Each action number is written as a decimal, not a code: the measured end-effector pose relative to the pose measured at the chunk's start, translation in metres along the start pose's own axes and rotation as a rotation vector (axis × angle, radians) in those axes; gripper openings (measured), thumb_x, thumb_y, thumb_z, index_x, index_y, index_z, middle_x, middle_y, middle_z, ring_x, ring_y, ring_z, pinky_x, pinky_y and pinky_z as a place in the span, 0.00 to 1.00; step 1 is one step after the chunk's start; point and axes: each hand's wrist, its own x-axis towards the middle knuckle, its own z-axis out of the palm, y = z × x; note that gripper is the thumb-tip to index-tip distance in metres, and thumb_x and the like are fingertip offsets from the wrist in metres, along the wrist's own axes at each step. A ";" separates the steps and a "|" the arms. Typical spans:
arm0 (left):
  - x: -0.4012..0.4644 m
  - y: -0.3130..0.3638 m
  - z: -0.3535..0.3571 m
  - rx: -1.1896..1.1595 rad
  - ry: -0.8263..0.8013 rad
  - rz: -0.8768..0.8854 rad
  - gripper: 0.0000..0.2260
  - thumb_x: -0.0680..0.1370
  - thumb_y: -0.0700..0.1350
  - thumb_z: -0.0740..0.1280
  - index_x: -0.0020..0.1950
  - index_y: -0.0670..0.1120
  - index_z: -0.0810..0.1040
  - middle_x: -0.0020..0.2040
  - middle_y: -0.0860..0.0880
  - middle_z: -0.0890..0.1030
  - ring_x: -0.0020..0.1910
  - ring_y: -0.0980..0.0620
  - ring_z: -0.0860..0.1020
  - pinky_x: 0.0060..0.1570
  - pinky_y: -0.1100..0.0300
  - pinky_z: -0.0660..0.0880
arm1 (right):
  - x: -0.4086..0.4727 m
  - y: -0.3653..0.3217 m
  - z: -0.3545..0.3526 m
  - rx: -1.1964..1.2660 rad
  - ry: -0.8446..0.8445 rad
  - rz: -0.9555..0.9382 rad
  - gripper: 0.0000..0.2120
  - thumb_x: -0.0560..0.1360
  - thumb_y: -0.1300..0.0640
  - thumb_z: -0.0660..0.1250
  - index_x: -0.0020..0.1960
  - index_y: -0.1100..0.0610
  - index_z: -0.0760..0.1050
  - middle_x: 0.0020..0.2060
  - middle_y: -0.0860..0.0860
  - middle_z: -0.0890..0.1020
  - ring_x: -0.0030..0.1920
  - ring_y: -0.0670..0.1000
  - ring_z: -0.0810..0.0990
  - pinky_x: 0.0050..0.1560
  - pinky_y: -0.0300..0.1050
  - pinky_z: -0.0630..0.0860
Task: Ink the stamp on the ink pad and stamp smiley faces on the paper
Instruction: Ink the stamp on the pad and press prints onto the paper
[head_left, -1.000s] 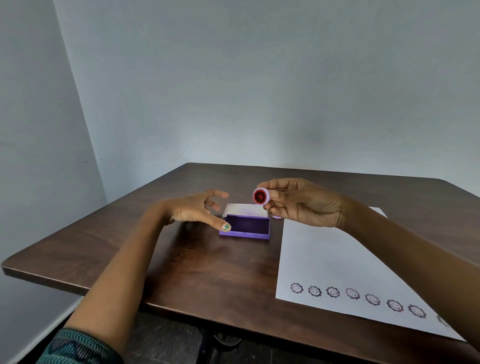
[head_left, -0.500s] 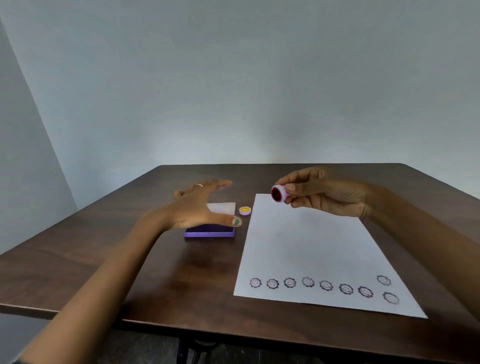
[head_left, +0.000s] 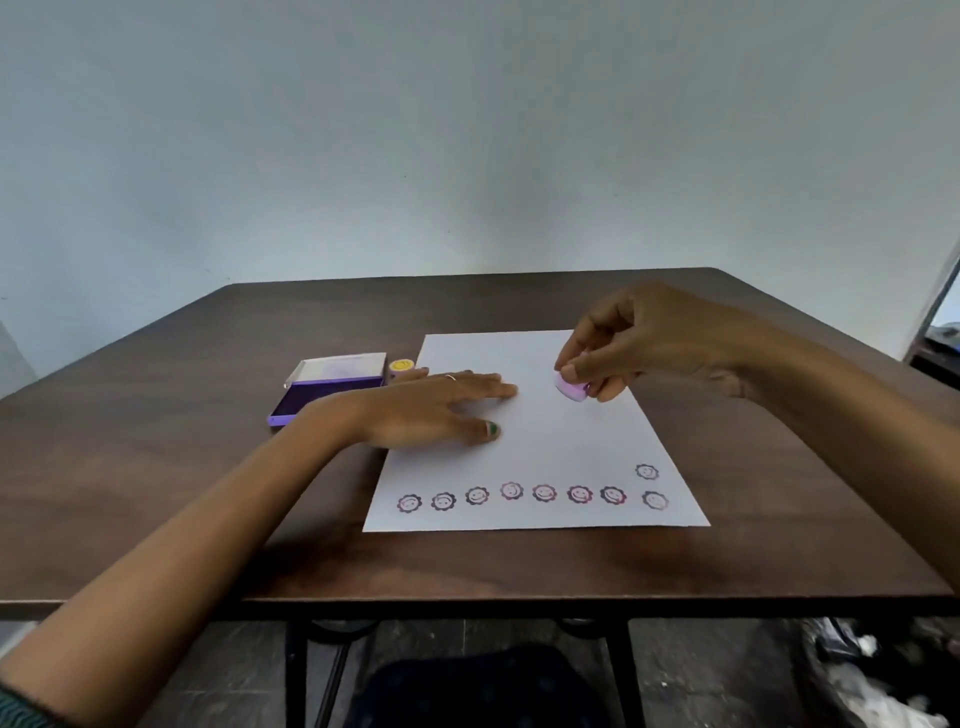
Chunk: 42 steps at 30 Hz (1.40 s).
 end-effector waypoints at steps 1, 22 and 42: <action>-0.002 -0.001 0.000 -0.016 0.010 -0.004 0.24 0.78 0.57 0.59 0.73 0.62 0.57 0.77 0.60 0.54 0.75 0.60 0.49 0.74 0.47 0.42 | -0.005 0.000 -0.002 -0.019 -0.009 -0.002 0.04 0.67 0.61 0.74 0.42 0.59 0.84 0.33 0.50 0.86 0.34 0.44 0.84 0.34 0.30 0.77; -0.008 -0.003 0.002 -0.113 0.030 0.016 0.24 0.77 0.55 0.62 0.73 0.61 0.60 0.76 0.58 0.56 0.75 0.60 0.53 0.71 0.64 0.49 | -0.024 0.002 0.008 -0.368 -0.038 0.122 0.08 0.65 0.54 0.75 0.34 0.59 0.83 0.22 0.49 0.81 0.22 0.43 0.76 0.24 0.33 0.71; -0.008 -0.003 0.002 -0.156 0.017 0.002 0.24 0.77 0.54 0.62 0.73 0.61 0.60 0.76 0.59 0.56 0.74 0.60 0.53 0.68 0.66 0.49 | -0.027 0.000 0.016 -0.434 -0.026 0.138 0.09 0.65 0.54 0.75 0.34 0.61 0.82 0.22 0.50 0.82 0.21 0.43 0.76 0.22 0.31 0.69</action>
